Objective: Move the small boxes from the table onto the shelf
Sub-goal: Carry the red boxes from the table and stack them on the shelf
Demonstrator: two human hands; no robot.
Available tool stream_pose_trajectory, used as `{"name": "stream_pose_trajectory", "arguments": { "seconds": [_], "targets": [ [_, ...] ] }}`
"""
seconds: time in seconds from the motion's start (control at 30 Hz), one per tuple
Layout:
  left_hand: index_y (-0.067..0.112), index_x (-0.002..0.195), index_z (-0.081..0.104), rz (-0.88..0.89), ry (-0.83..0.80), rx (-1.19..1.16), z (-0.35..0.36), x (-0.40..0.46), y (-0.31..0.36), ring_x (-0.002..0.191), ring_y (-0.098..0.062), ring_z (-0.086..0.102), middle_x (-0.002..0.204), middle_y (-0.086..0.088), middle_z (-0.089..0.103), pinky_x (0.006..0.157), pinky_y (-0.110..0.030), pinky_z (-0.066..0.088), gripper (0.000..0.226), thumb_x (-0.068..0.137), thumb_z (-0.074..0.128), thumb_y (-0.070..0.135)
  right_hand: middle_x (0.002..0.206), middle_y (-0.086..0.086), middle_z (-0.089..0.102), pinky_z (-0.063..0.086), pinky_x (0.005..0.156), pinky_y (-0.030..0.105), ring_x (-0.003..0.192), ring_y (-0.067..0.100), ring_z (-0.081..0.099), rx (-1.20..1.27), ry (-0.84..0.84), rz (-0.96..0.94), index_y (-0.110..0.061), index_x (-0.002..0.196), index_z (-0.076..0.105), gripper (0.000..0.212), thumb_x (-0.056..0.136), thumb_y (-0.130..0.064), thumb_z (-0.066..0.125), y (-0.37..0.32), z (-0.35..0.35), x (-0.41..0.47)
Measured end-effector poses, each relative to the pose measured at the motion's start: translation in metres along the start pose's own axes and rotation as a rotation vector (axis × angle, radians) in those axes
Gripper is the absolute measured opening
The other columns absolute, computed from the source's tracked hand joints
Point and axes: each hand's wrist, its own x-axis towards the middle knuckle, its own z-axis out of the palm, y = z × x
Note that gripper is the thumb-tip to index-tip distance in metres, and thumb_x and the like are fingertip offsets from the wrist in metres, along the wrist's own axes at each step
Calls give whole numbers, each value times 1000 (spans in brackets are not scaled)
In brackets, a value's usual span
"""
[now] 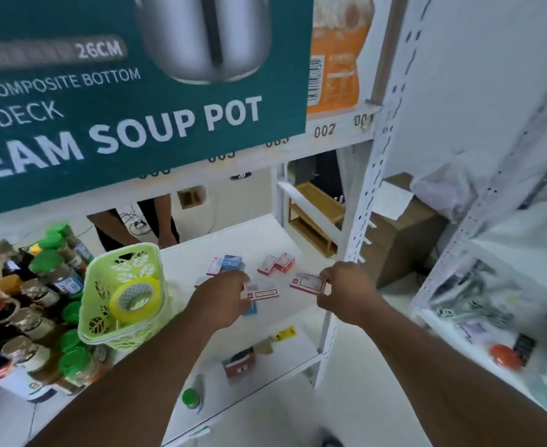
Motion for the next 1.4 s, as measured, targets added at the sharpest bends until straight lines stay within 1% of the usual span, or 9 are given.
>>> {"name": "stream_pose_trajectory", "arguments": {
  "seconds": [0.1,0.27,0.37,0.53,0.67,0.83,1.0,1.2,1.4],
  "targets": [
    [27,129,57,109,-31,2,-2,-2,31,105,-19,63,123,5,65,87,-31,52,48,84,67,40,101,0,65,57,78,34,92,17,61,33,28,89,-24,108,72,31,80,-36,71,20,-16,-33],
    [29,109,64,287,-66,42,-5,-4,94,95,-19,65,103,6,67,76,-32,53,26,86,66,39,88,-5,63,54,61,29,72,11,59,51,93,264,-24,98,73,25,75,-34,71,62,-45,-85],
    [29,96,61,385,-75,28,-4,-1,137,84,-12,62,89,12,61,67,-27,48,14,88,65,40,92,-1,64,55,68,32,80,16,59,35,130,351,-21,95,72,28,71,-35,68,91,-64,-116],
    [34,103,60,508,-68,43,-5,6,221,90,-12,67,104,10,69,75,-28,56,20,86,66,43,96,2,67,46,68,24,86,18,61,18,186,461,-23,100,75,27,75,-29,69,143,-107,-167],
    [38,103,59,597,-72,41,-12,8,303,81,-10,68,102,16,69,67,-27,57,21,85,66,47,101,4,64,47,71,27,90,21,58,-4,256,534,-21,105,74,28,79,-28,69,187,-154,-210],
    [36,96,64,736,-90,-1,-33,6,408,69,-5,62,82,15,65,55,-21,45,10,87,66,41,98,-3,61,50,79,31,93,14,51,-87,310,569,-26,106,73,25,82,-33,68,247,-219,-264],
    [31,99,67,837,-83,-4,-58,10,506,78,-8,65,91,10,69,74,-36,58,21,81,71,41,96,-3,60,52,78,33,90,17,56,-115,355,602,-25,102,74,22,83,-34,69,302,-285,-308],
    [28,102,69,905,-19,-1,-88,11,600,77,-9,65,92,9,69,75,-36,58,24,79,74,35,98,-8,58,58,78,43,87,19,63,-56,440,646,-25,103,74,27,78,-33,72,353,-348,-338],
    [24,99,71,978,-15,-2,-113,35,667,80,-14,66,88,6,71,73,-34,54,21,79,76,29,98,-8,64,56,81,33,91,14,62,-59,492,647,-28,107,75,28,79,-32,73,389,-398,-336]
  ]
}}
